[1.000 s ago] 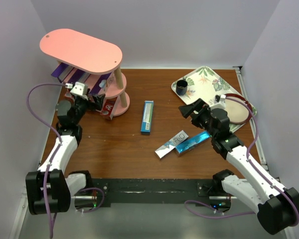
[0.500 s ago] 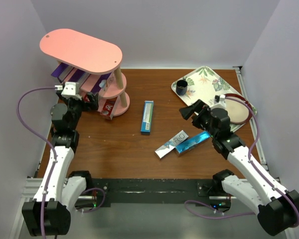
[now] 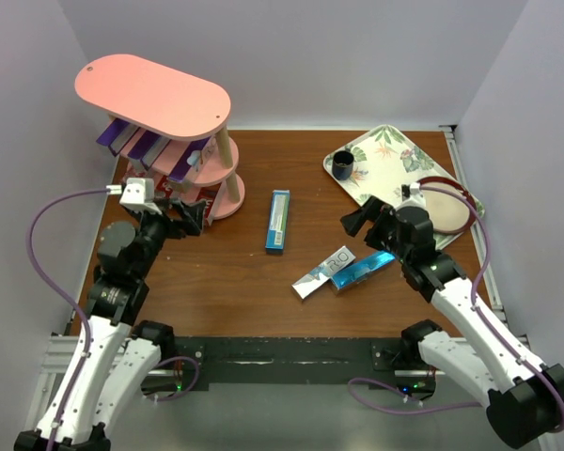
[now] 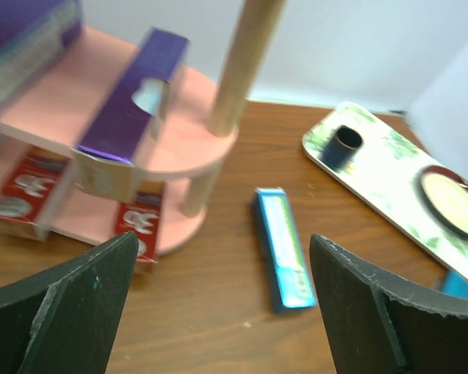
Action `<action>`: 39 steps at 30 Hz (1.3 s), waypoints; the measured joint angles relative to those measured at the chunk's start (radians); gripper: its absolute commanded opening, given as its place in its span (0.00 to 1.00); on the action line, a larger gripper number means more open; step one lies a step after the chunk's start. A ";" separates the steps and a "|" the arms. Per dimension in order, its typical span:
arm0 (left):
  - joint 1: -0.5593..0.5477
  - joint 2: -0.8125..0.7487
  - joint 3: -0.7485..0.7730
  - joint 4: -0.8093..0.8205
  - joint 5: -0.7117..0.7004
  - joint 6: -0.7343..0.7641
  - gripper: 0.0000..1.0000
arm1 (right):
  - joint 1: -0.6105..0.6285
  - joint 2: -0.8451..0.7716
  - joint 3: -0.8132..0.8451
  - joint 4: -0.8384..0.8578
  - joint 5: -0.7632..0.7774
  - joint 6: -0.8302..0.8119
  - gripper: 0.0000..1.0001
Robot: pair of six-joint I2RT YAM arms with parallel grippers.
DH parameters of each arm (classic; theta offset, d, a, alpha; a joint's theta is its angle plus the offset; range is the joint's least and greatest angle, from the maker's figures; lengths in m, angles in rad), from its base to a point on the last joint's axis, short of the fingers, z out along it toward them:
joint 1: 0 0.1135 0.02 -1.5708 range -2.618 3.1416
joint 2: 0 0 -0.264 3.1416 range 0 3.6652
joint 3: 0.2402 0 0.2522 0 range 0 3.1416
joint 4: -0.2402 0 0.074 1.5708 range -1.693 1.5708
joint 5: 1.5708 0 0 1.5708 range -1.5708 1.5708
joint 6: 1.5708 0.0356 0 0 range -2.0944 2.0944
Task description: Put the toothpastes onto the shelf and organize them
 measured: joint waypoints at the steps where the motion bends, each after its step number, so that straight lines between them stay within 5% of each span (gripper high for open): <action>1: -0.009 -0.011 -0.009 -0.008 0.013 -0.026 0.96 | 0.000 -0.002 0.000 -0.005 0.001 -0.006 0.99; 7: -0.080 0.001 -0.067 -0.029 0.066 -0.147 0.96 | 0.000 -0.007 0.000 -0.037 0.016 -0.035 0.99; 12: -0.264 0.102 -0.079 -0.006 0.027 -0.210 0.98 | 0.000 -0.007 0.000 -0.040 0.023 -0.044 0.99; 17: -0.577 0.262 -0.068 0.019 -0.181 -0.229 0.99 | 0.000 -0.011 0.000 -0.050 0.025 -0.051 0.99; 22: -0.733 0.449 -0.064 0.109 -0.398 -0.232 1.00 | 0.000 -0.031 0.000 -0.060 0.026 -0.063 0.99; 30: -0.806 0.780 -0.080 0.356 -0.668 -0.230 1.00 | 0.000 -0.051 0.000 -0.072 0.026 -0.066 0.99; 39: -0.815 1.028 -0.074 0.542 -0.768 -0.224 0.98 | 0.000 -0.066 -0.002 -0.090 0.026 -0.074 0.98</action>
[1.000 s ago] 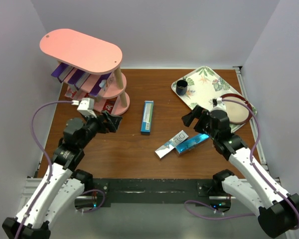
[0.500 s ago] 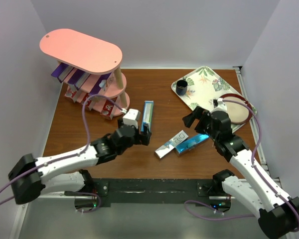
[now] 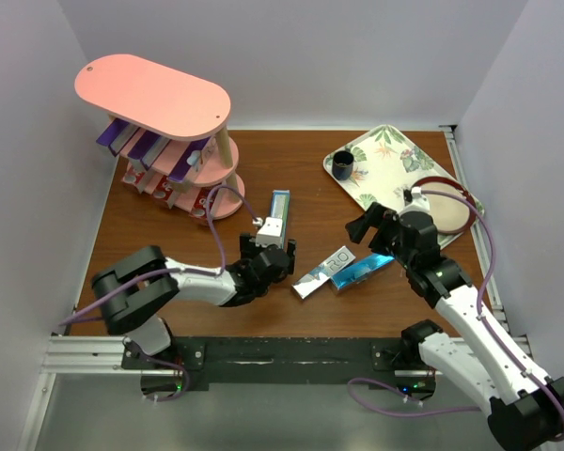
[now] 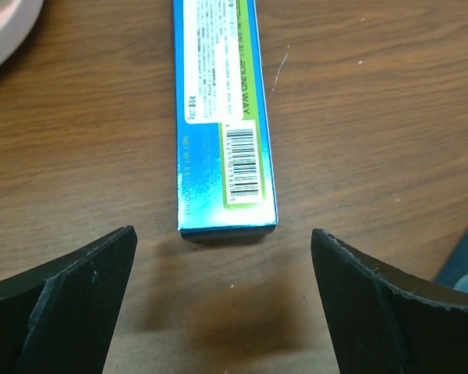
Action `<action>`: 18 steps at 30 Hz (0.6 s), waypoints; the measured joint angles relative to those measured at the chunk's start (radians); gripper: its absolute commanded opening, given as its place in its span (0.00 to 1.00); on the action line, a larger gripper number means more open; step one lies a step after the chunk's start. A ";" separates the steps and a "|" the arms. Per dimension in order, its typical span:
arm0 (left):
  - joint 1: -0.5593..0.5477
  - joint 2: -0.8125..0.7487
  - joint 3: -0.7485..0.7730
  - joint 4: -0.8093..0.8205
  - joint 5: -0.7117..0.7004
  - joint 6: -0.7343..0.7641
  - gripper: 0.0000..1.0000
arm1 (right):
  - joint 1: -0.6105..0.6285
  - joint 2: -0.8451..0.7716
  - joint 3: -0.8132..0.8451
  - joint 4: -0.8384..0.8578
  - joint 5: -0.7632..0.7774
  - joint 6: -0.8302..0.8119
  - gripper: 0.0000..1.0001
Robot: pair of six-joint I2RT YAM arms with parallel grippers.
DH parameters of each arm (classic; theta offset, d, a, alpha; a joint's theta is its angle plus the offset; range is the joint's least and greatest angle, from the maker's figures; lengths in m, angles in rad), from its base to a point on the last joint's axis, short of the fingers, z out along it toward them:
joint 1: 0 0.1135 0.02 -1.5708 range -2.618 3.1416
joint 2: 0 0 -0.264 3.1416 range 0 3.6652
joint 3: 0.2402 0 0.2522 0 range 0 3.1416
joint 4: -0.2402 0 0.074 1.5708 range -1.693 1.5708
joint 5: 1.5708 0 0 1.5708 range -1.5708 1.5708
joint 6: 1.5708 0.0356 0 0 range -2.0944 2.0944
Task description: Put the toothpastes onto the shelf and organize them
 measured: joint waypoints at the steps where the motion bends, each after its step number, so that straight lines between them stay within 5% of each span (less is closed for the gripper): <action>1: 0.000 0.025 0.003 0.016 -0.005 0.000 0.98 | 0.000 0.000 0.000 0.000 0.000 -0.001 0.98; 14: 0.000 0.229 -0.001 0.325 -0.101 0.076 0.84 | 0.000 -0.006 -0.009 -0.006 0.000 -0.023 0.99; 18: 0.000 0.278 -0.002 0.395 -0.114 0.090 0.72 | 0.000 -0.012 -0.009 -0.010 0.000 -0.034 0.98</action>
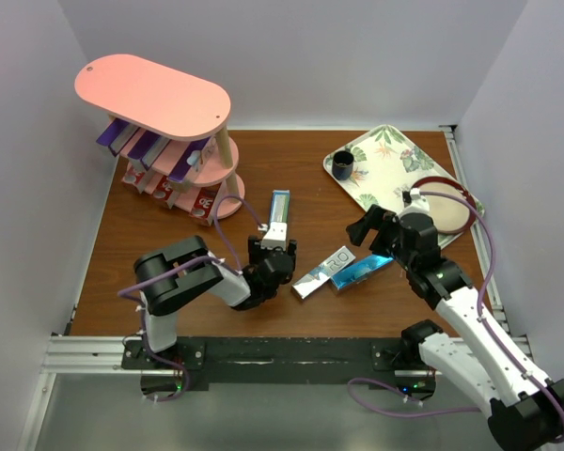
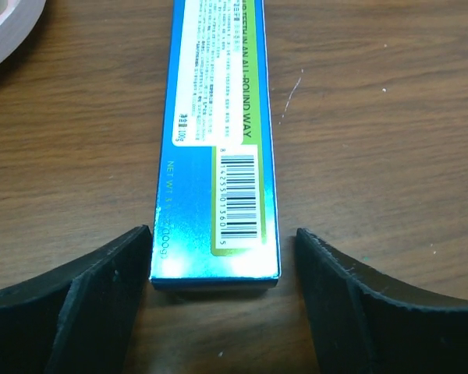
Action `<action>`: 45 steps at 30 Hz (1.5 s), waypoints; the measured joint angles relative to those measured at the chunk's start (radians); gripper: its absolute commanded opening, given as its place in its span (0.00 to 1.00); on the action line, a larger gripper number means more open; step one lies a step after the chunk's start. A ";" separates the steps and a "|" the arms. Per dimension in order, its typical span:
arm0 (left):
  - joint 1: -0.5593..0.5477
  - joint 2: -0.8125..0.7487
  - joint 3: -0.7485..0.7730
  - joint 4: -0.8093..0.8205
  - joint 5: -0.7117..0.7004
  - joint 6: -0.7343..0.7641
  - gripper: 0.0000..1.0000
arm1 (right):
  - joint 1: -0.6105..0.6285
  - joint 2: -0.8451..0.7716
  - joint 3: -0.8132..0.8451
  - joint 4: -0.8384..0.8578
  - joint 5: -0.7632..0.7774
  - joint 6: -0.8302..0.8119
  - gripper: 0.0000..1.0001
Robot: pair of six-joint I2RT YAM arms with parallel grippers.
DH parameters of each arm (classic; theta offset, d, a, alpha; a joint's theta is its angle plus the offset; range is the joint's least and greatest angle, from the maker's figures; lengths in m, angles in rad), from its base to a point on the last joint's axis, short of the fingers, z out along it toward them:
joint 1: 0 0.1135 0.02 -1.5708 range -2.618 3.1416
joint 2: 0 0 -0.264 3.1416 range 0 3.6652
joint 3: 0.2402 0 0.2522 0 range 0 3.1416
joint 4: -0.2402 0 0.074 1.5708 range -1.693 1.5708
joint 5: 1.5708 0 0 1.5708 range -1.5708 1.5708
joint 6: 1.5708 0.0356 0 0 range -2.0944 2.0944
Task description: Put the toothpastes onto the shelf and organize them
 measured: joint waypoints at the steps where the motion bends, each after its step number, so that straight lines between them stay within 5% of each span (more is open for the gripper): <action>1: 0.000 0.006 -0.001 0.017 -0.003 0.005 0.70 | 0.000 -0.001 0.000 -0.002 0.000 -0.002 0.99; 12: 0.000 -0.012 -0.083 0.139 0.017 0.092 0.40 | 0.000 0.000 0.000 -0.003 0.000 -0.008 0.99; 22: 0.000 -0.298 -0.130 0.070 0.125 0.232 0.34 | 0.000 0.000 0.000 -0.004 0.000 -0.010 0.99; 32: 0.057 -0.560 0.121 -0.437 0.339 0.331 0.39 | 0.000 -0.035 0.002 -0.055 0.000 -0.035 0.99; 45: 0.288 -0.637 0.824 -1.165 0.663 0.427 0.39 | 0.000 -0.096 0.035 -0.156 -0.001 -0.077 0.99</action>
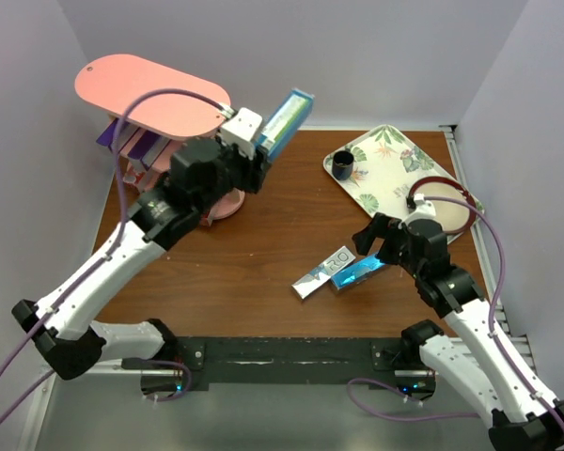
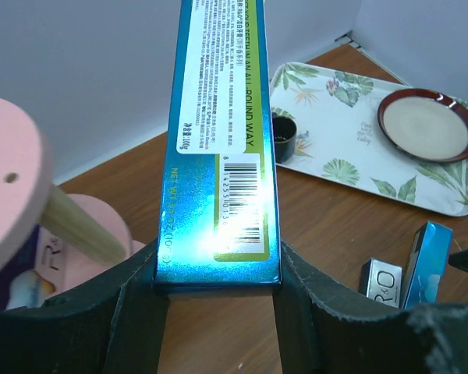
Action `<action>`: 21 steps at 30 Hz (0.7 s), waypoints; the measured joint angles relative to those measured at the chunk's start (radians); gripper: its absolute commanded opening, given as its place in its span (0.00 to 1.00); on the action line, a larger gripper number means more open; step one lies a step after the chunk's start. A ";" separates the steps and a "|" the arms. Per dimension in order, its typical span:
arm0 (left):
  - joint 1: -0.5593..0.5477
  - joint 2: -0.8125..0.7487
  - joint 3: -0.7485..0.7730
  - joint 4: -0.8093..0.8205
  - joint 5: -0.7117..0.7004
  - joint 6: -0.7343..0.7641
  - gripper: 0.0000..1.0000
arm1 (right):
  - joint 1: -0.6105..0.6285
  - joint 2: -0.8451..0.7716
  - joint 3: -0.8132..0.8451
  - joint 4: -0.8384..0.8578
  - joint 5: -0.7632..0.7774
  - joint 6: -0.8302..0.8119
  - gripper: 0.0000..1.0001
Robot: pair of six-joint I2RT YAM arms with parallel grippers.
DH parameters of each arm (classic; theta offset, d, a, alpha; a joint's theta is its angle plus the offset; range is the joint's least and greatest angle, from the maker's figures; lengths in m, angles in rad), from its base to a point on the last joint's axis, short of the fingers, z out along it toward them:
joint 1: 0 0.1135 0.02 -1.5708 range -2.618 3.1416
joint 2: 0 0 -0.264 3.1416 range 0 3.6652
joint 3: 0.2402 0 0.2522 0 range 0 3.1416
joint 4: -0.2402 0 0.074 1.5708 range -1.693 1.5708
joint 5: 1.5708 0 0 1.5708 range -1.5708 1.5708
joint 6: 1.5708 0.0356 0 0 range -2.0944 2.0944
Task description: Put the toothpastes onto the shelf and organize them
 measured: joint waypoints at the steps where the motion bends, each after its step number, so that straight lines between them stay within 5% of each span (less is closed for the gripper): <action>1: 0.023 0.002 0.044 -0.037 0.018 0.002 0.39 | 0.000 -0.003 0.002 -0.007 0.000 -0.002 0.99; 12: 0.424 0.051 0.315 -0.269 0.229 0.047 0.39 | 0.000 -0.002 0.004 -0.029 -0.010 -0.020 0.99; 21: 0.807 0.129 0.363 -0.266 0.379 0.095 0.44 | 0.000 0.089 0.040 -0.026 -0.119 -0.029 0.98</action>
